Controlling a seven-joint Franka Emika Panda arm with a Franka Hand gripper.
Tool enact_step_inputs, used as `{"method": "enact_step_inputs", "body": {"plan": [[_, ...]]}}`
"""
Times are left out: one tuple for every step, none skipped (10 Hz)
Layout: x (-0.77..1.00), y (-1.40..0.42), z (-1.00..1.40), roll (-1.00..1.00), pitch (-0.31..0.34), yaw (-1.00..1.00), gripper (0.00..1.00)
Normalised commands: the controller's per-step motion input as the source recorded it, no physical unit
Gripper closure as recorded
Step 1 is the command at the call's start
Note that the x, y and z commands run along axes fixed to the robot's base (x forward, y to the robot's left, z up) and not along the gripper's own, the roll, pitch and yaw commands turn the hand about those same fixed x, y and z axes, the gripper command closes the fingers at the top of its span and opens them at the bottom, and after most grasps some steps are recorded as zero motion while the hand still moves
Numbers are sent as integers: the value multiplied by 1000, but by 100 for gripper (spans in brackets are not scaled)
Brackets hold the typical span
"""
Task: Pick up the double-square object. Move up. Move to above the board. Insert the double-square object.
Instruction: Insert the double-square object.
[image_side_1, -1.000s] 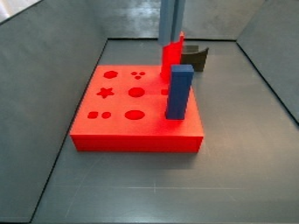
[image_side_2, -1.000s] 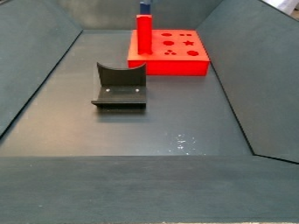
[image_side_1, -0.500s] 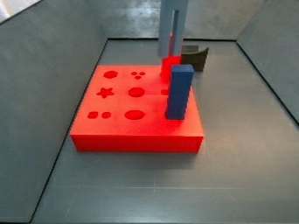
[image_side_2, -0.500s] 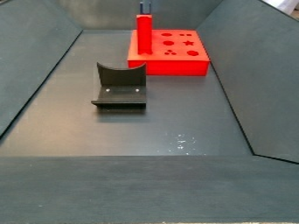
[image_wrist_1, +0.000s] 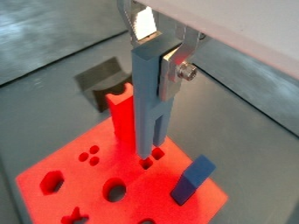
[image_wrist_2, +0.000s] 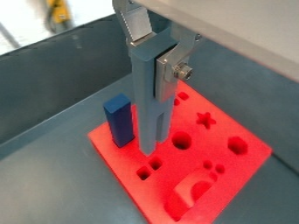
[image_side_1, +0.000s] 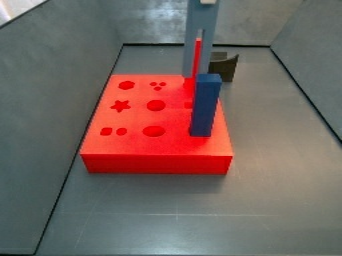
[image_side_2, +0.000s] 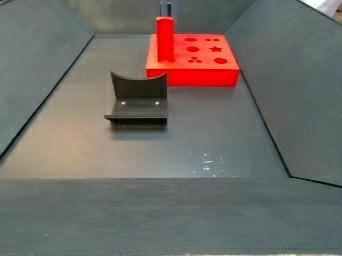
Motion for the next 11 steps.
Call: {"method": "enact_step_inputs", "body": {"plan": [[240,0,-357,74,0,-403,100],[234,0,-389,109,0,-309,100],[240,0,-374,110,0,-334,100],[163,0,-386,113,0,-297,100],[109,0,-417,63,0,-260,100],[57,26,-357,0,0,-343,100],[-46,74,-260,-74,0,-371,100],[0,0,-131,-137,0,-71,100],[0,0,-106,-100,-4,0,100],[0,0,-123,-77,-10,123,100],[0,0,-183,0,-17,491,100]]}}
